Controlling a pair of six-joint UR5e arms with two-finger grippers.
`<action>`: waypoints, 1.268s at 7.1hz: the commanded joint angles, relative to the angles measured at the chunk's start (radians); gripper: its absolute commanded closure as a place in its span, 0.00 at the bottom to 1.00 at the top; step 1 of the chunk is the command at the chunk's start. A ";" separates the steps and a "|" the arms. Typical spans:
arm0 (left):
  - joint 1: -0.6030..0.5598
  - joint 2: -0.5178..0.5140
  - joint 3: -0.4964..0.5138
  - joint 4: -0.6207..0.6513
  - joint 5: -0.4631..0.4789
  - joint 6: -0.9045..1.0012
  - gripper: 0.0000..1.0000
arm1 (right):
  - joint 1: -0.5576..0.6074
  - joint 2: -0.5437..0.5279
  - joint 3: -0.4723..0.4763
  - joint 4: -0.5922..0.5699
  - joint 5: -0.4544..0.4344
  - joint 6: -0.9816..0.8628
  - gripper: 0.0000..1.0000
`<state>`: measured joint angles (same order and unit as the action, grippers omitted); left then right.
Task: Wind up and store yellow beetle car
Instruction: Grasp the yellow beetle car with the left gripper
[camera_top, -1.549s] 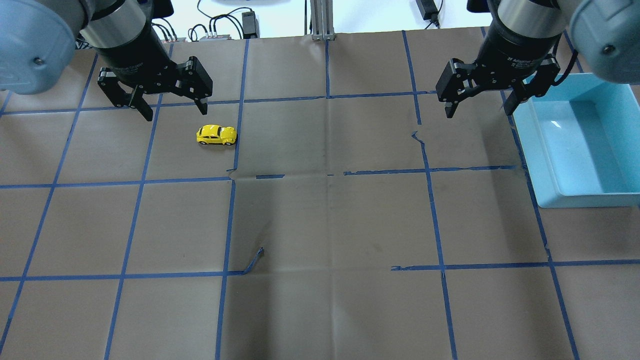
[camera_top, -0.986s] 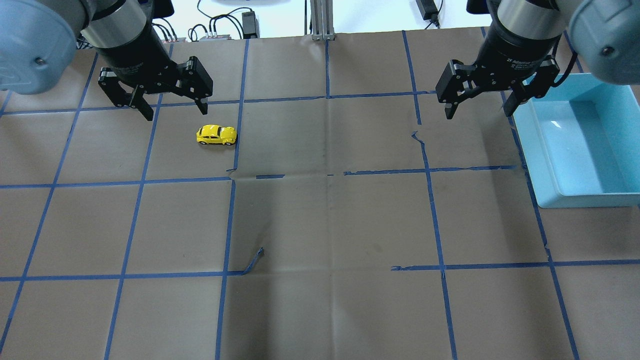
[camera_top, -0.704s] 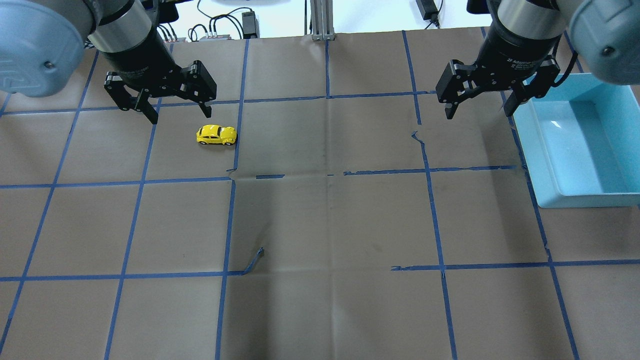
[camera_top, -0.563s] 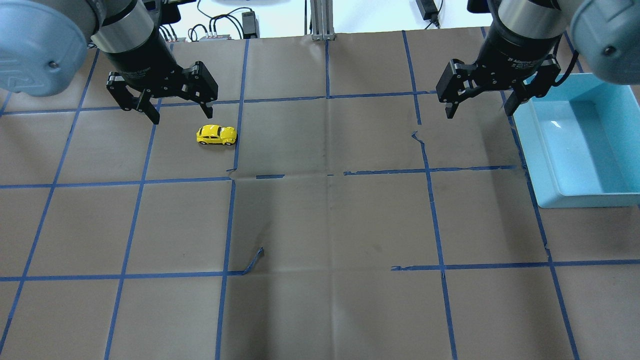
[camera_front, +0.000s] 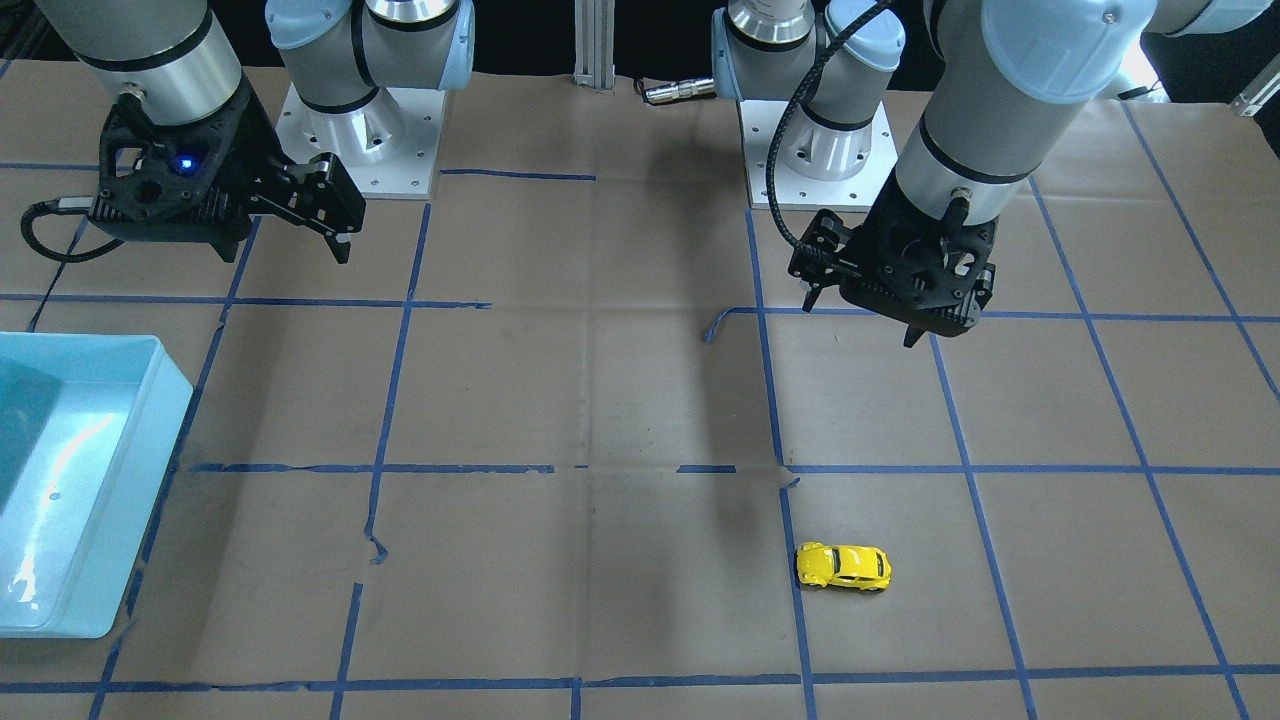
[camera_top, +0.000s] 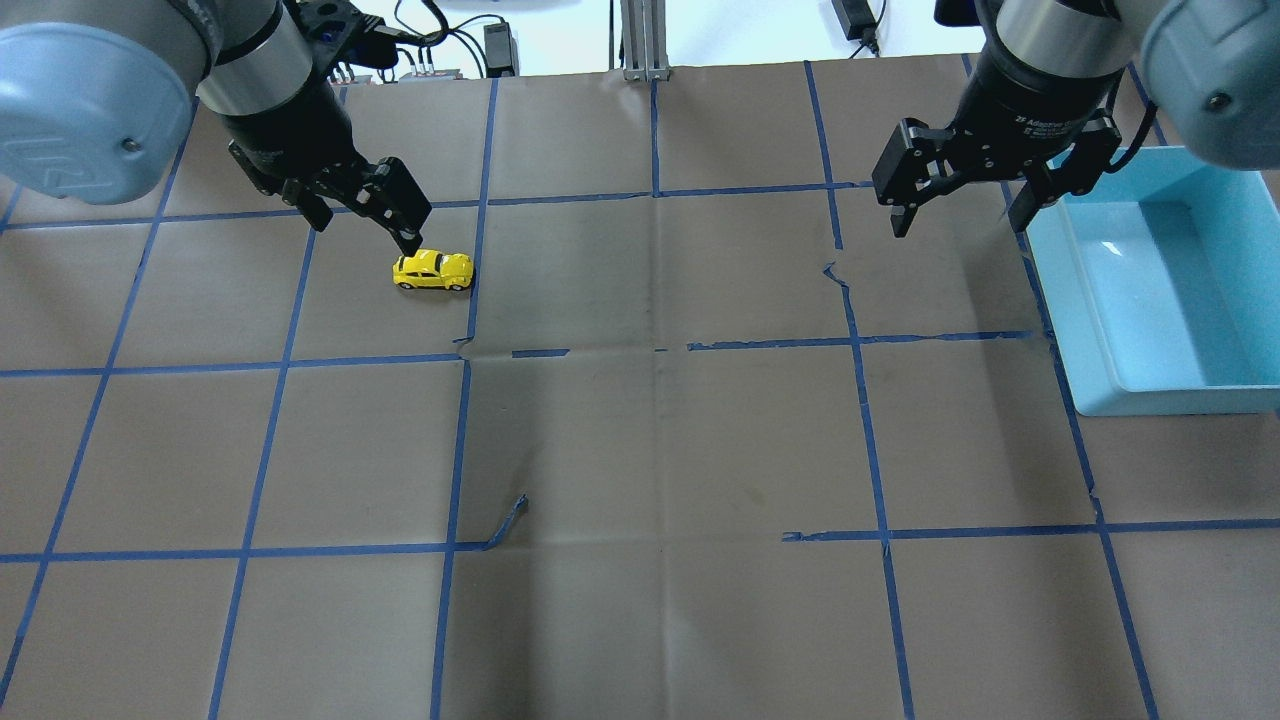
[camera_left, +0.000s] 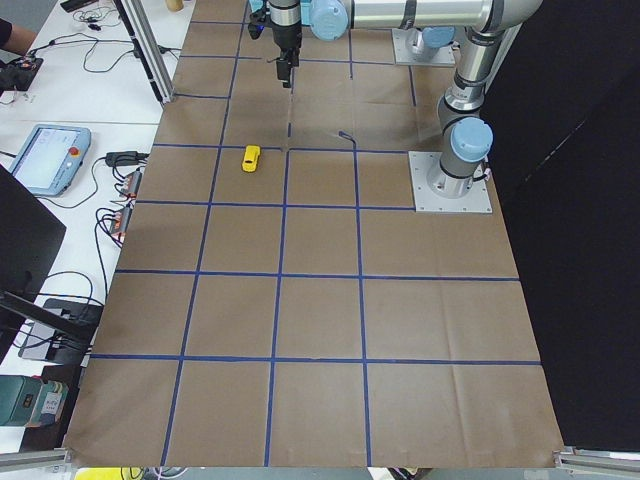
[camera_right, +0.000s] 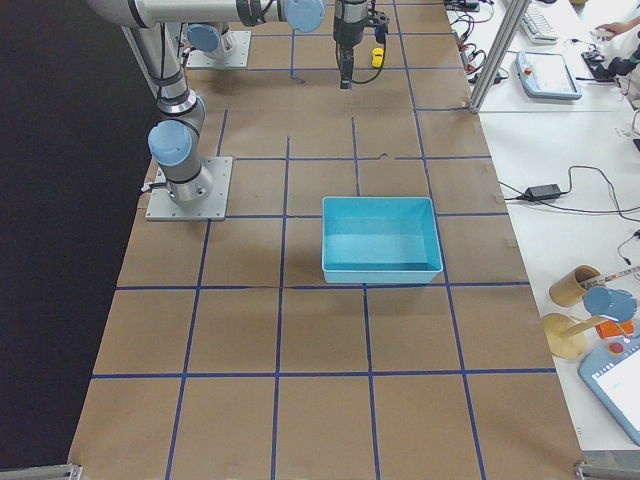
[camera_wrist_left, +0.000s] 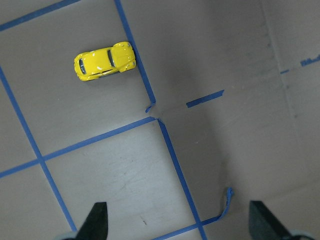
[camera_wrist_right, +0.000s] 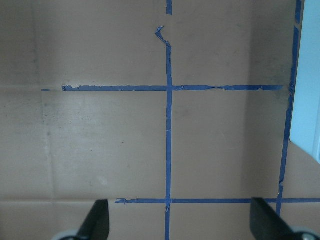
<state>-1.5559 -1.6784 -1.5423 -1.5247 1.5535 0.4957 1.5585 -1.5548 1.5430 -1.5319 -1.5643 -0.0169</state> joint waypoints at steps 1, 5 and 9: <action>0.051 -0.010 -0.056 0.073 -0.004 0.377 0.00 | 0.000 0.005 0.002 -0.001 0.001 0.000 0.00; 0.063 -0.185 -0.067 0.320 -0.003 0.859 0.00 | 0.000 0.001 0.003 0.001 0.003 0.002 0.00; 0.060 -0.427 0.024 0.480 -0.004 1.130 0.00 | 0.000 -0.004 0.002 -0.001 0.004 0.002 0.00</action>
<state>-1.4944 -2.0484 -1.5379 -1.0558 1.5486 1.5704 1.5585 -1.5595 1.5453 -1.5317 -1.5619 -0.0154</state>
